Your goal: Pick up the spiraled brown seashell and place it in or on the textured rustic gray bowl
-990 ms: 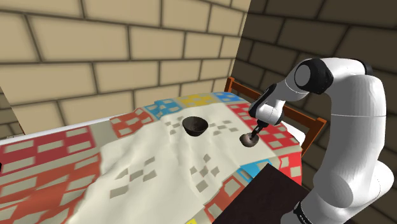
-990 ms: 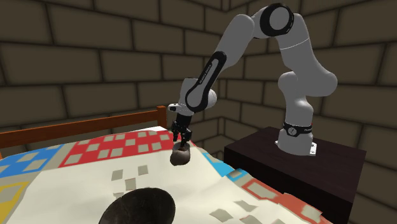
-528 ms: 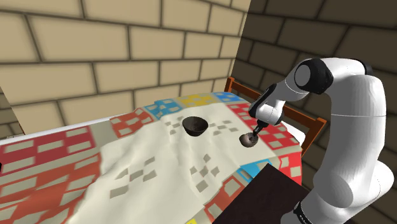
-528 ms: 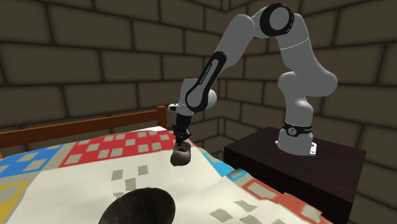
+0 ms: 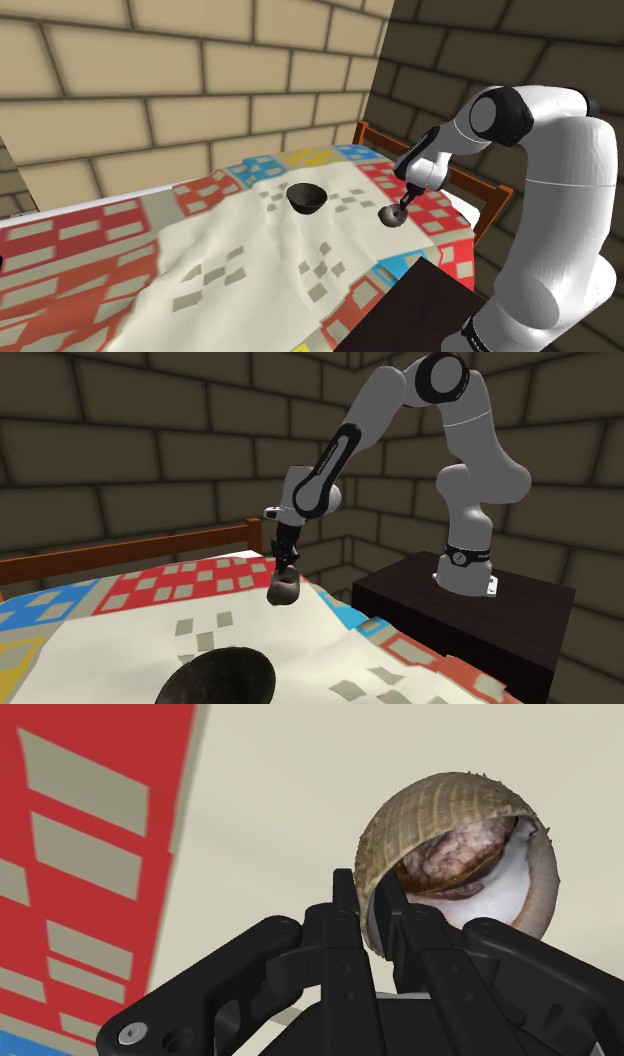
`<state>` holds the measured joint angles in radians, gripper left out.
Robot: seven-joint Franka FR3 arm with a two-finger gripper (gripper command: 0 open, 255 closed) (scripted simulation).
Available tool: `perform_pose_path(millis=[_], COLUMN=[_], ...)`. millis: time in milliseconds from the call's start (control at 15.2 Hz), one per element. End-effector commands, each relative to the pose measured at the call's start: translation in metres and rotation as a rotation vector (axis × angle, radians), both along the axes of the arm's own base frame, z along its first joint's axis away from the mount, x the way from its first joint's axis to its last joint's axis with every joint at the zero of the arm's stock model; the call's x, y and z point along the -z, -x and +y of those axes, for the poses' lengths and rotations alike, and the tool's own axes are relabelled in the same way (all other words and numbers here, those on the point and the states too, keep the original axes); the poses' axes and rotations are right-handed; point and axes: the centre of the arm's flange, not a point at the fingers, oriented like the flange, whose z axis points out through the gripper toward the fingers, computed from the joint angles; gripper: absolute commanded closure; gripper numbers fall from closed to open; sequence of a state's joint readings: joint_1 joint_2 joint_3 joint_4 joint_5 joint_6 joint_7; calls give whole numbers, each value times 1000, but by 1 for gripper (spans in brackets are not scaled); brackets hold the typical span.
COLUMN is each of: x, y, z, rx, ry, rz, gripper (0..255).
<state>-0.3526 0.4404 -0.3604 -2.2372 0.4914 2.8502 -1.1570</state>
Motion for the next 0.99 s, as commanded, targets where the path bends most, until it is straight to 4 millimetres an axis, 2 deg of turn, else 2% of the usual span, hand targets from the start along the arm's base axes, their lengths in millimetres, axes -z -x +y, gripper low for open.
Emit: perform_pose_path(millis=[0,924], x=[-11,-85], y=[0,0], z=[1,1], rx=[0,0], ry=[0,0], rz=[0,0], gripper=[255,255])
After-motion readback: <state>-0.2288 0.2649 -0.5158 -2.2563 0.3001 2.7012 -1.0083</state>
